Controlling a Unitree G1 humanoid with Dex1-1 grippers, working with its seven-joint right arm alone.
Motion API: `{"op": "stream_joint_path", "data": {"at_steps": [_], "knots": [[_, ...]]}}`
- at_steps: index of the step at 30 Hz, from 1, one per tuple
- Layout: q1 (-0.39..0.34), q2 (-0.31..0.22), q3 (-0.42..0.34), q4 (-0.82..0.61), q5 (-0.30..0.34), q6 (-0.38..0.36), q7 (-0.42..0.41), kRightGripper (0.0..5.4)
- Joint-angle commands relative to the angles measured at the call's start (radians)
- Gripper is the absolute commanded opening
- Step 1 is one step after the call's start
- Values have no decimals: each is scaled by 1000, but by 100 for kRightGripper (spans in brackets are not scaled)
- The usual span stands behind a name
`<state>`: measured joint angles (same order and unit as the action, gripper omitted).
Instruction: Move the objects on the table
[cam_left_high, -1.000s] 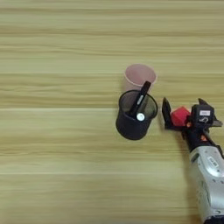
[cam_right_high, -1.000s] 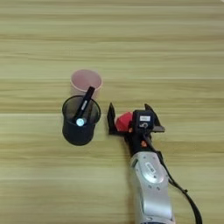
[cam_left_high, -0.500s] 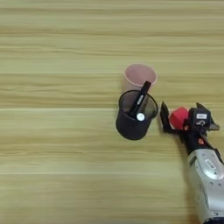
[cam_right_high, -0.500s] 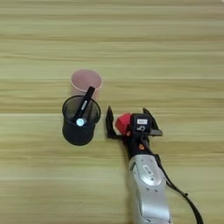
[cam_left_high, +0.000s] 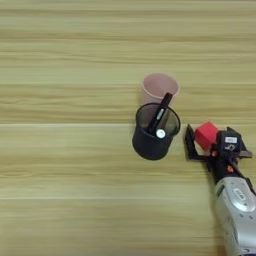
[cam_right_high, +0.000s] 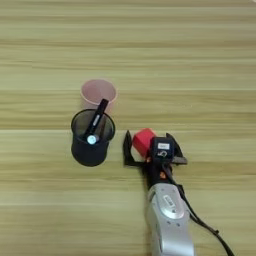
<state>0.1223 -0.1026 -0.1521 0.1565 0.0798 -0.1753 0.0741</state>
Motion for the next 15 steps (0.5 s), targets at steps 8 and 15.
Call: {"op": "stream_joint_path", "data": {"at_steps": [8,15], "knots": [[-25,-3,6,-23,0,-2,0,536],[-21,0,14,-22,-1,1,3,468]]}}
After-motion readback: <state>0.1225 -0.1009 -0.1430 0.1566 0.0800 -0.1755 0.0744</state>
